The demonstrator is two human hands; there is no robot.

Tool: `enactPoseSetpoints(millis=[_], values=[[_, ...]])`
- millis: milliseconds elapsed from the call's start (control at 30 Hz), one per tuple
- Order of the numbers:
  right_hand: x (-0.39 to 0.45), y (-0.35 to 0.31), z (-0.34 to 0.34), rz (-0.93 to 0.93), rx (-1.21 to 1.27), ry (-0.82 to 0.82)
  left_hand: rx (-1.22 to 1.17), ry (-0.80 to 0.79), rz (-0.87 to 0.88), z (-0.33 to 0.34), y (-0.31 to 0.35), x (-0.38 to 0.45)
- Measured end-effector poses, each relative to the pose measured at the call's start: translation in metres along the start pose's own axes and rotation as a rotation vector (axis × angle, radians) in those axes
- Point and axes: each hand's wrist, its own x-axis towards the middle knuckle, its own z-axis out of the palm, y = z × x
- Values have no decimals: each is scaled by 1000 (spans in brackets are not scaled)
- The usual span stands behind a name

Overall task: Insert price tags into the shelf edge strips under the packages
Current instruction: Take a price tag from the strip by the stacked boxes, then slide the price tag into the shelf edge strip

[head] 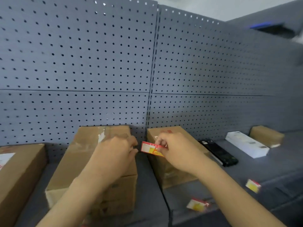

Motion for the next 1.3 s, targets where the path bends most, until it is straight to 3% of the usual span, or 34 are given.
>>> enactPoseSetpoints(millis=[300,533,667,900,1300], values=[[-103,106,-54,331,-25,101,-113,-71,293,35,137,33],[-191,203,-101,484,-75,164,-191,-136,448,58,278,47],[-229,252,-118,547,-95,181,-207,-174,485,74,348,50],[-266,333,-128,636,-87,165,-165,-251,515,114,415,66],[-222,465,-137,592,-59,64,-142,-277,469,185,502,159]])
